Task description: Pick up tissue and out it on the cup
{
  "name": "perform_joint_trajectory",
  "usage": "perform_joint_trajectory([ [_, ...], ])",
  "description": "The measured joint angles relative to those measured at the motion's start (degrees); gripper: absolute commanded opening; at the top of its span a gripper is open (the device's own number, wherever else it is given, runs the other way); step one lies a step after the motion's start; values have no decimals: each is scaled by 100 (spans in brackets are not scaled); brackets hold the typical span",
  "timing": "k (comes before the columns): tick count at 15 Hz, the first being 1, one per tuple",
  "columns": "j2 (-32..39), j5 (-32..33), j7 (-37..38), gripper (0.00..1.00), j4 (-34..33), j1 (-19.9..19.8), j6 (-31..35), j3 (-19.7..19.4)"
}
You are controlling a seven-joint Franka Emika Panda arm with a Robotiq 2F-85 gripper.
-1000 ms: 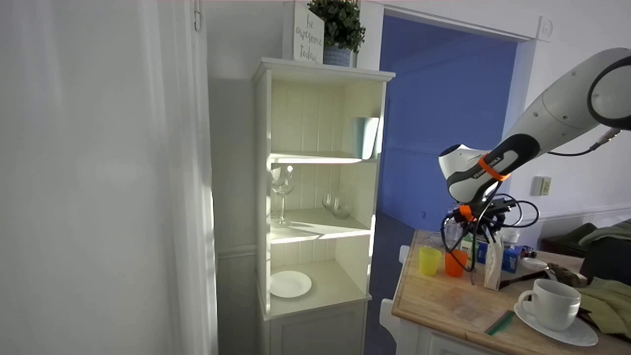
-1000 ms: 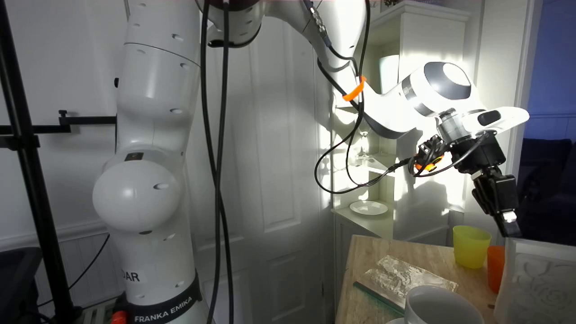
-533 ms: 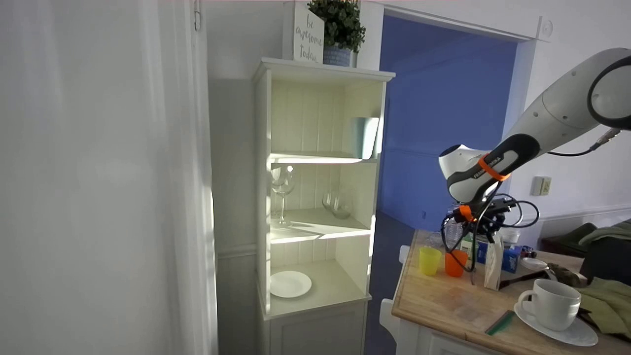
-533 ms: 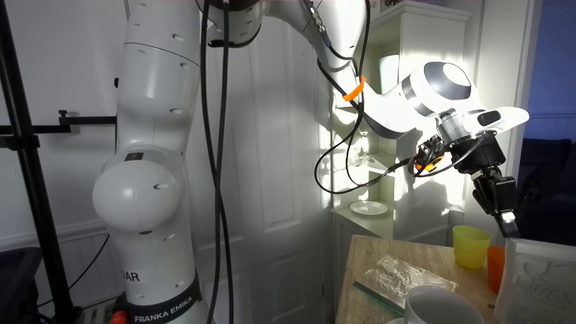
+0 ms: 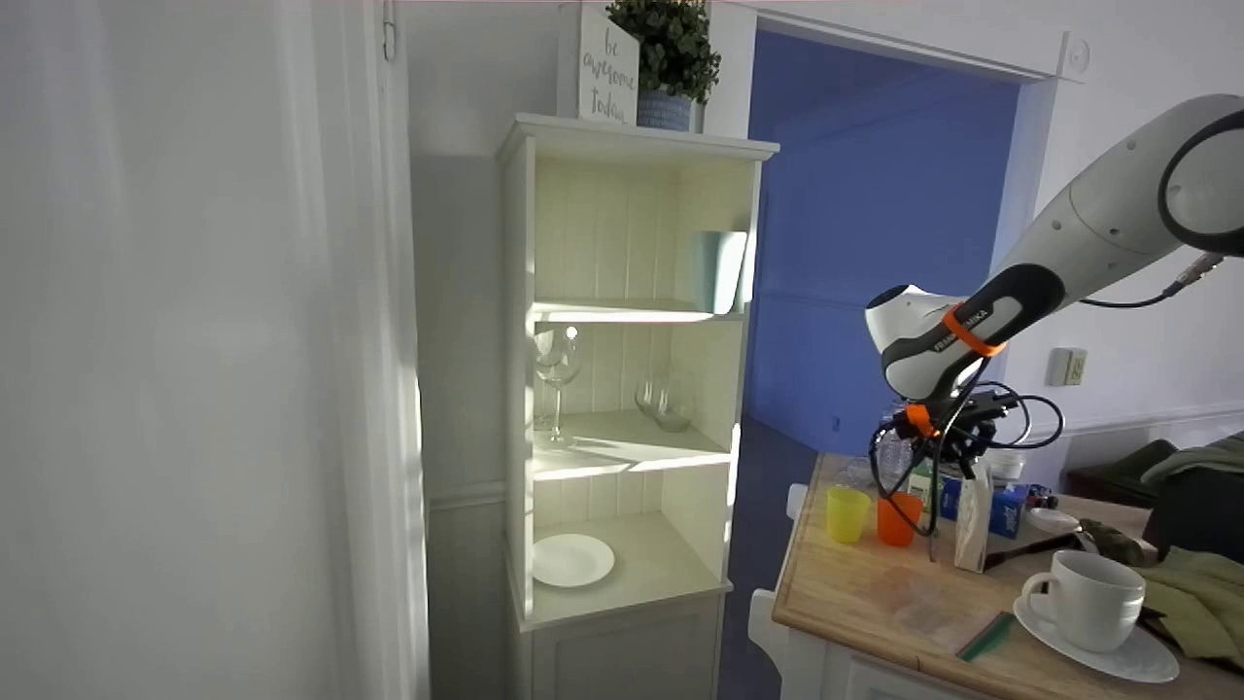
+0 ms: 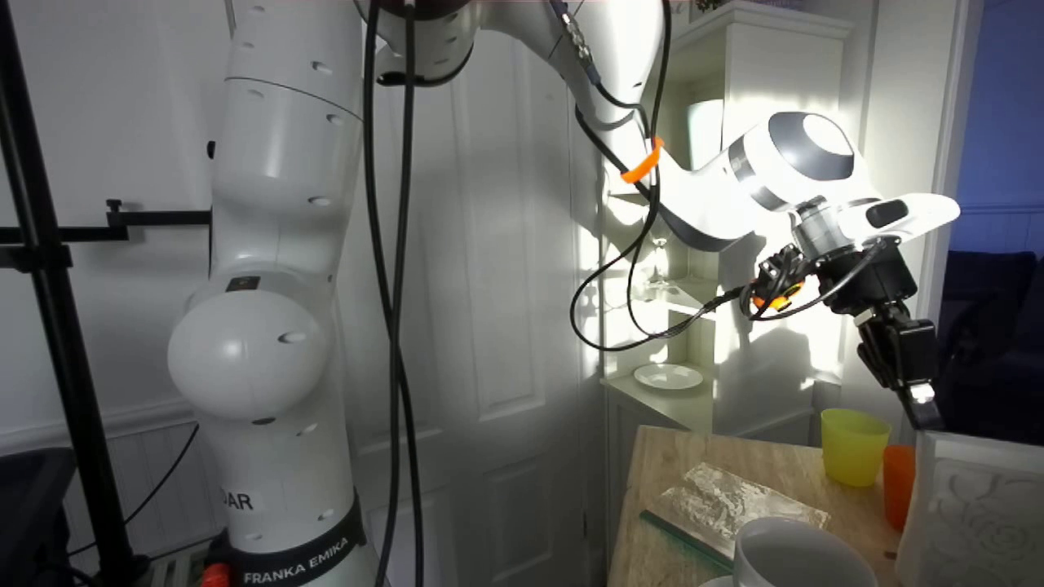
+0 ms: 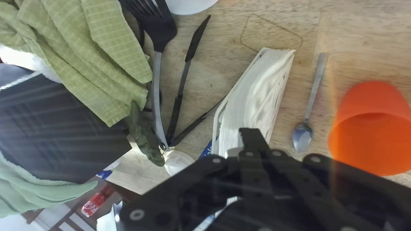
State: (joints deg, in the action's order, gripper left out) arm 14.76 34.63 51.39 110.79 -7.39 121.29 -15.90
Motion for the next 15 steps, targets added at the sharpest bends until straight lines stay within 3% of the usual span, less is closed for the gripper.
perform_joint_trajectory([
  [15, -523, -5, 0, 0, -35, -159, 0, -52],
])
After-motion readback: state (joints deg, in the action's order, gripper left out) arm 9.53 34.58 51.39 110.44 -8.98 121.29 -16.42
